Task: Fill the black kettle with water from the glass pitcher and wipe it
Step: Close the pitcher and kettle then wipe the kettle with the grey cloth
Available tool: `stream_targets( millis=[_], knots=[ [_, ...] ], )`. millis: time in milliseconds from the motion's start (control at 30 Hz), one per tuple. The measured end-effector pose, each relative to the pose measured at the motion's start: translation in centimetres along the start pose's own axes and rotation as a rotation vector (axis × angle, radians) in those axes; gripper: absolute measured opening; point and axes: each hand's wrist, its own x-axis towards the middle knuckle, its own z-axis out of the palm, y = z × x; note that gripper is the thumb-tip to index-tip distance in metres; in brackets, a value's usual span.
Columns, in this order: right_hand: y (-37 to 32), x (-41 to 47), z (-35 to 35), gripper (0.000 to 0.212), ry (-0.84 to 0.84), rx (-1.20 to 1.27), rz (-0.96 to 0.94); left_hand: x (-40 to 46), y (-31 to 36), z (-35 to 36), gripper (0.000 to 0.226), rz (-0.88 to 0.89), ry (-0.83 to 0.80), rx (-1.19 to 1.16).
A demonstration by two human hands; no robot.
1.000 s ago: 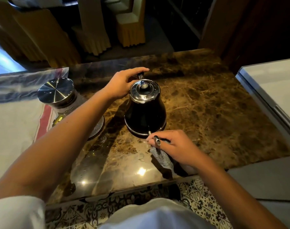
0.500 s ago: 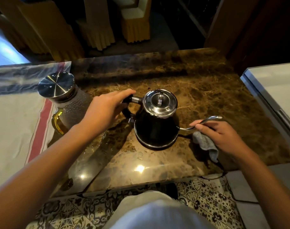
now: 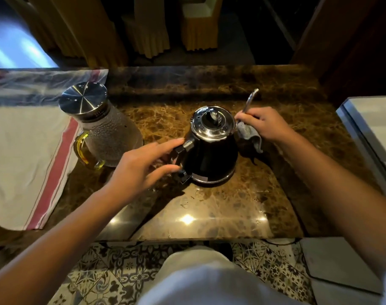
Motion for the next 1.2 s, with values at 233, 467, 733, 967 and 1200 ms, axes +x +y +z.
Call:
stream_targets(
  millis=[233,467,733,967,1200],
  knots=[
    [-1.9,6.0,0.9,0.021,-0.064,-0.038,-0.057,1.5,3.1,3.2,0.062,-0.019,0.097,-0.097],
    [-3.7,8.6,2.2,0.026,-0.135,-0.110,-0.068,2.6,4.2,5.4,0.060,0.040,0.158,-0.037],
    [-4.3,7.0,-0.3,0.020,0.073,-0.112,-0.085,4.4,4.0,1.4,0.052,-0.054,0.068,-0.015],
    [-8.9,-2.5,-6.0,0.014,0.215,0.447,-0.158,10.5,7.3,-1.3,0.030,-0.071,0.268,-0.109],
    [-10.1,-8.8,-7.6,0.030,0.201,0.489,-0.472,15.9,12.2,-0.3,0.023,-0.094,-0.164,-0.453]
  ],
)
